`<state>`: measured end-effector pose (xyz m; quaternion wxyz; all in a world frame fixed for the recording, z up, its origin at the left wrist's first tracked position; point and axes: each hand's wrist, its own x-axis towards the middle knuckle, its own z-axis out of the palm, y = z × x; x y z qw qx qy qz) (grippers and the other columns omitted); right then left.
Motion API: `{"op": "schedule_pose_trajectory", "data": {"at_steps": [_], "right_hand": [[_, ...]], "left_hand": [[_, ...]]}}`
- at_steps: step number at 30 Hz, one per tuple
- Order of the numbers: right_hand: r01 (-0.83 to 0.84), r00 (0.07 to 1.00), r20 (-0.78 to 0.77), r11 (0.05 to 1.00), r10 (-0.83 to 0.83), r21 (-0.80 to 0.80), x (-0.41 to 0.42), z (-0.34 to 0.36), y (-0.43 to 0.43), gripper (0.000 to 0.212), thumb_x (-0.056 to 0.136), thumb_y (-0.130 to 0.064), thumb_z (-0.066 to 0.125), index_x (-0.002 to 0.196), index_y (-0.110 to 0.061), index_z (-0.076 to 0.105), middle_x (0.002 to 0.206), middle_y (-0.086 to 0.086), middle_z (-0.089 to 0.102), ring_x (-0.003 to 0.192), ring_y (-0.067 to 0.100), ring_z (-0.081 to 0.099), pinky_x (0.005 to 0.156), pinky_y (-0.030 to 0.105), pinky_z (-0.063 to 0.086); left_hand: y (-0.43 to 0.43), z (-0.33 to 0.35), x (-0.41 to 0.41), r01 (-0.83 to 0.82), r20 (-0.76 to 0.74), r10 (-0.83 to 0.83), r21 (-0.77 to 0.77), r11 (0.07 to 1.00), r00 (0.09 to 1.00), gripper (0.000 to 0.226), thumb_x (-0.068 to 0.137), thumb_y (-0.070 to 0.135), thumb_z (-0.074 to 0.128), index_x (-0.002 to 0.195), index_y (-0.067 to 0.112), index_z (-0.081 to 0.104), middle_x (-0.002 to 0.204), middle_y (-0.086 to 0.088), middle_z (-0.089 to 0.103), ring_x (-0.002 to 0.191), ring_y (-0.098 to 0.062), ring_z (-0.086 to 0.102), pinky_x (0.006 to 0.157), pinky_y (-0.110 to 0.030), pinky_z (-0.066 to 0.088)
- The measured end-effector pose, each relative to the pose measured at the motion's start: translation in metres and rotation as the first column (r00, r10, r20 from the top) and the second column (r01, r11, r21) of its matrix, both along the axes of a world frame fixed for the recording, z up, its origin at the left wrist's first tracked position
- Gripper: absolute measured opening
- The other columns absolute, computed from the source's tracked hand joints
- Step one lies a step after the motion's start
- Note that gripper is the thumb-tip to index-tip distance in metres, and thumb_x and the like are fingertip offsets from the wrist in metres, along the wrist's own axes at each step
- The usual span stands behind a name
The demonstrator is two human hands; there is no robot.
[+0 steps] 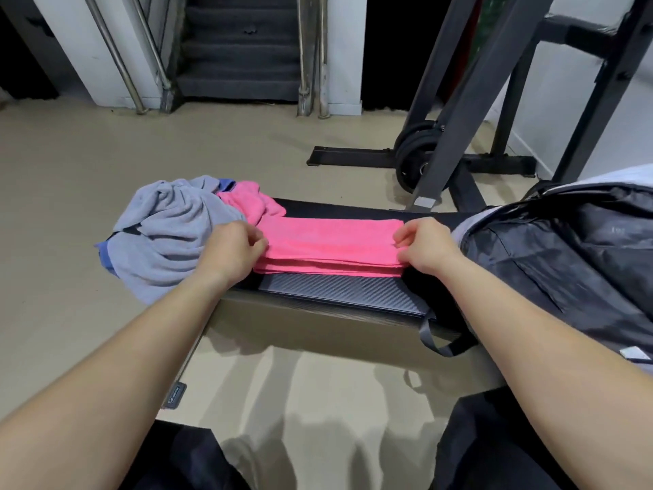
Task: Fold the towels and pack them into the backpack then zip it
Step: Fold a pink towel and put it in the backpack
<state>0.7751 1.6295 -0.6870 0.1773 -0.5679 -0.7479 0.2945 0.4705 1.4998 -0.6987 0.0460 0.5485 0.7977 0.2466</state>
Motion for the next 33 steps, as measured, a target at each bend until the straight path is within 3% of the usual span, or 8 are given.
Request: {"op": "schedule_pose_trajectory", "data": {"at_steps": [5,8,13,22,25,28,30,33], "right_hand": [[-0.022,1.0,-0.003,0.99,0.023,0.139,0.001,-0.002,0.001,0.032,0.08,0.003,0.066,0.107,-0.013,0.074,0.102,0.0,0.073,0.091,0.011,0.062,0.088,0.015,0.041],[-0.008,1.0,-0.023,0.989,0.012,0.148,-0.002,-0.002,0.001,0.035,0.082,0.004,0.064,0.112,-0.012,0.072,0.107,-0.001,0.073,0.092,0.007,0.059,0.083,0.011,0.036],[-0.042,0.999,0.022,0.995,0.04,0.09,0.0,-0.007,0.003,0.035,0.079,0.005,0.071,0.108,-0.014,0.072,0.106,-0.001,0.073,0.097,0.012,0.062,0.086,0.016,0.039],[-0.063,0.996,0.06,0.995,0.059,0.077,0.002,-0.009,0.002,0.036,0.078,0.006,0.071,0.108,-0.014,0.073,0.1,-0.003,0.071,0.097,0.014,0.061,0.087,0.019,0.039],[-0.086,0.989,0.129,0.994,0.076,0.074,0.0,-0.015,-0.002,0.035,0.081,0.007,0.065,0.107,-0.016,0.073,0.108,0.002,0.07,0.104,0.019,0.062,0.089,0.023,0.043],[-0.128,0.955,0.279,0.987,0.098,0.093,-0.006,-0.019,-0.006,0.033,0.086,-0.001,0.058,0.109,-0.021,0.072,0.117,0.006,0.069,0.112,0.026,0.061,0.095,0.037,0.051],[-0.139,0.912,0.404,0.978,0.066,0.154,-0.011,-0.012,-0.01,0.028,0.087,-0.015,0.058,0.106,-0.029,0.072,0.113,0.003,0.07,0.114,0.028,0.057,0.088,0.041,0.053],[-0.142,0.913,0.408,0.956,0.026,0.257,-0.02,-0.001,-0.011,0.026,0.091,-0.025,0.055,0.112,-0.028,0.071,0.114,0.003,0.068,0.117,0.03,0.051,0.085,0.041,0.048]], "left_hand": [[0.004,-0.005,0.0,-0.027,-0.023,0.028,0.037,0.999,0.999,0.02,0.084,0.004,0.064,0.091,0.016,0.079,0.103,-0.003,0.077,0.098,-0.026,0.069,0.092,-0.038,0.053],[0.004,-0.006,0.006,-0.053,-0.037,0.054,0.034,0.998,0.998,0.022,0.082,0.008,0.06,0.087,0.019,0.079,0.094,-0.005,0.077,0.092,-0.029,0.069,0.085,-0.04,0.056],[0.003,-0.005,0.013,-0.061,0.023,0.062,-0.043,0.997,0.998,0.021,0.078,0.013,0.057,0.073,0.017,0.077,0.072,-0.004,0.072,0.078,-0.028,0.065,0.071,-0.037,0.055],[0.002,0.001,0.01,-0.106,0.073,0.105,0.008,0.994,0.992,0.024,0.083,0.009,0.059,0.094,0.015,0.081,0.091,-0.006,0.076,0.093,-0.025,0.065,0.087,-0.031,0.051],[0.001,-0.006,0.009,-0.057,0.006,0.057,-0.038,0.998,0.998,0.025,0.085,0.008,0.057,0.096,0.012,0.08,0.095,-0.009,0.076,0.095,-0.029,0.066,0.087,-0.033,0.052],[0.0,-0.014,0.01,-0.004,-0.083,-0.006,-0.121,0.993,0.997,0.023,0.084,0.011,0.057,0.092,0.013,0.079,0.098,-0.011,0.073,0.093,-0.033,0.066,0.083,-0.04,0.054],[-0.001,-0.012,0.012,-0.017,-0.113,0.0,-0.145,0.989,0.994,0.023,0.083,0.018,0.057,0.093,0.018,0.078,0.103,-0.008,0.07,0.095,-0.031,0.065,0.081,-0.042,0.055],[0.006,-0.006,0.019,-0.035,-0.182,0.01,-0.138,0.99,0.983,0.024,0.086,0.026,0.056,0.099,0.025,0.076,0.111,-0.002,0.065,0.106,-0.028,0.058,0.08,-0.041,0.053]]}}
